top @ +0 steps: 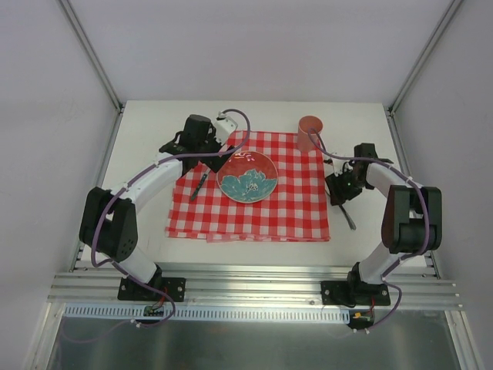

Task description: Set the dinner table for one person

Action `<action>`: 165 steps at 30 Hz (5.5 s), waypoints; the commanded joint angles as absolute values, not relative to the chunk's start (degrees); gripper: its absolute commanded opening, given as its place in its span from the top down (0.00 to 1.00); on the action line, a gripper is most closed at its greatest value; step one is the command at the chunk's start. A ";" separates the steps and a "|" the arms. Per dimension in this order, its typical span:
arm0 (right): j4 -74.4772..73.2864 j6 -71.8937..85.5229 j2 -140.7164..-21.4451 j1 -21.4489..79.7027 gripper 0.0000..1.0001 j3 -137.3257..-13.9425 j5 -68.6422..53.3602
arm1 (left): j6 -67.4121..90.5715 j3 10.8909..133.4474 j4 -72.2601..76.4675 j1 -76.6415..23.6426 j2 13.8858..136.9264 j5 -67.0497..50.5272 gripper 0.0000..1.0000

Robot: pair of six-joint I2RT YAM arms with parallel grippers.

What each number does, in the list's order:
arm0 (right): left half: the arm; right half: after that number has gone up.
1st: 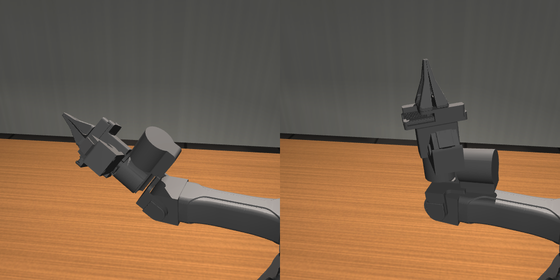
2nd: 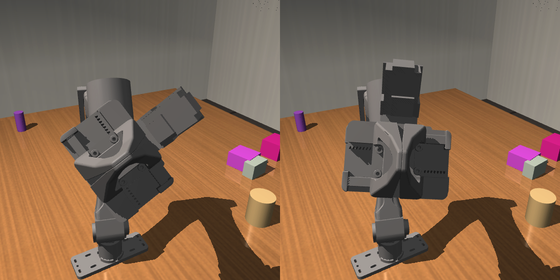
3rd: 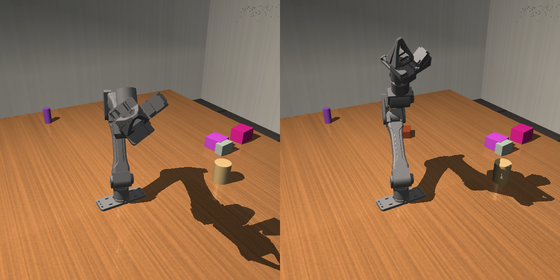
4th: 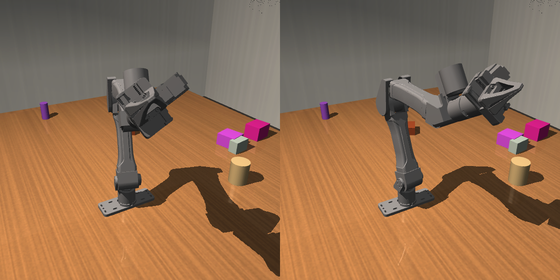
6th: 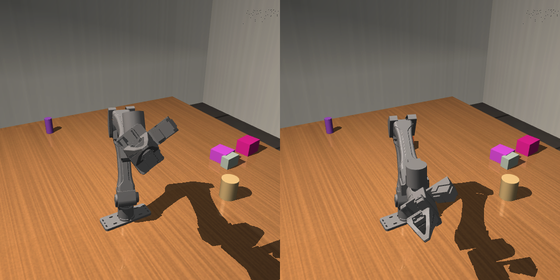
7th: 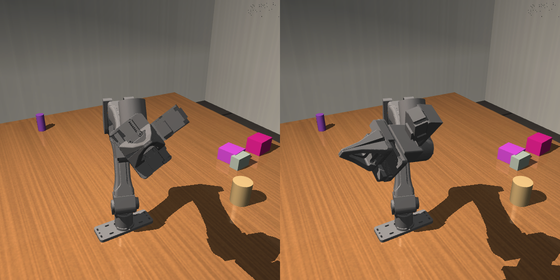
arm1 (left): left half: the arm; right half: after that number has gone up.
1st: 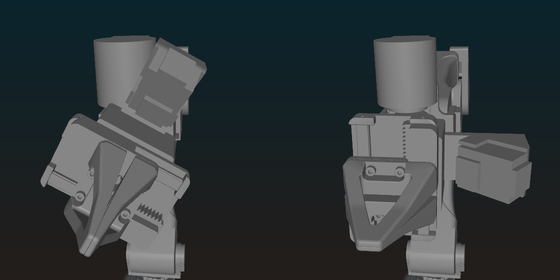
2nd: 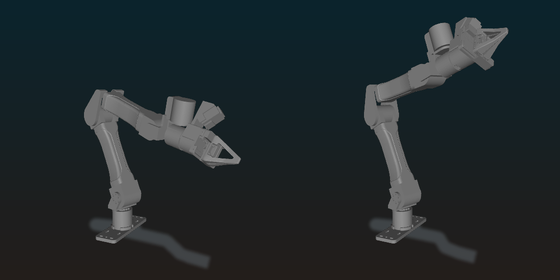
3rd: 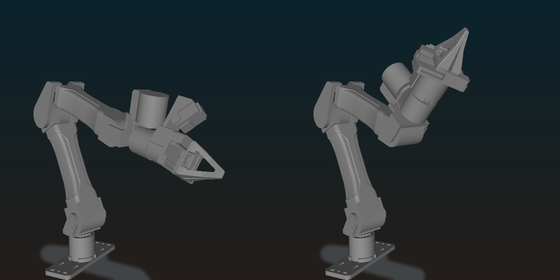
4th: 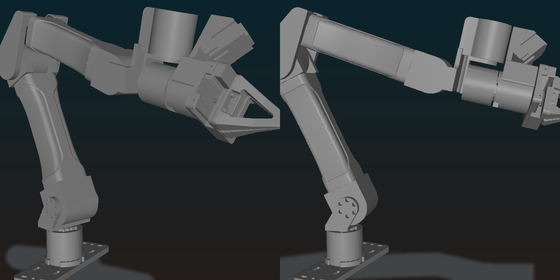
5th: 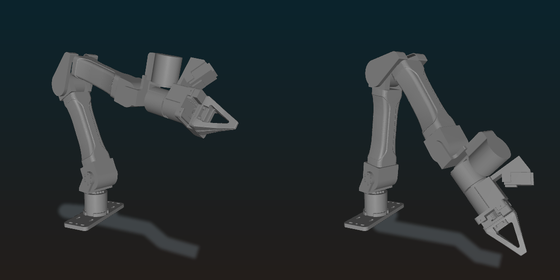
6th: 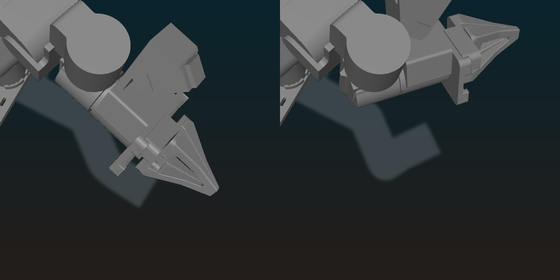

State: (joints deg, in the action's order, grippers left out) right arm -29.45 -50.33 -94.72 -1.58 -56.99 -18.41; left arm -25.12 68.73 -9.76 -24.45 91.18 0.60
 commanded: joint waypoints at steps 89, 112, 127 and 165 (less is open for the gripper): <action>-48.34 -47.72 -92.82 -1.93 0.51 -65.75 -7.74 | -22.32 70.05 -5.36 -25.05 91.93 1.40 0.01; -44.30 -48.34 -98.09 -2.11 1.00 -58.10 -6.50 | -22.68 69.87 -5.36 -25.05 91.58 1.76 0.01; -44.83 -45.00 -95.35 -2.11 0.61 -63.53 -7.21 | -21.97 70.22 -4.48 -25.05 92.37 1.14 0.01; -44.31 -42.63 -101.51 5.01 0.62 -63.89 -9.76 | -23.02 71.89 -4.48 -25.58 93.34 2.63 0.01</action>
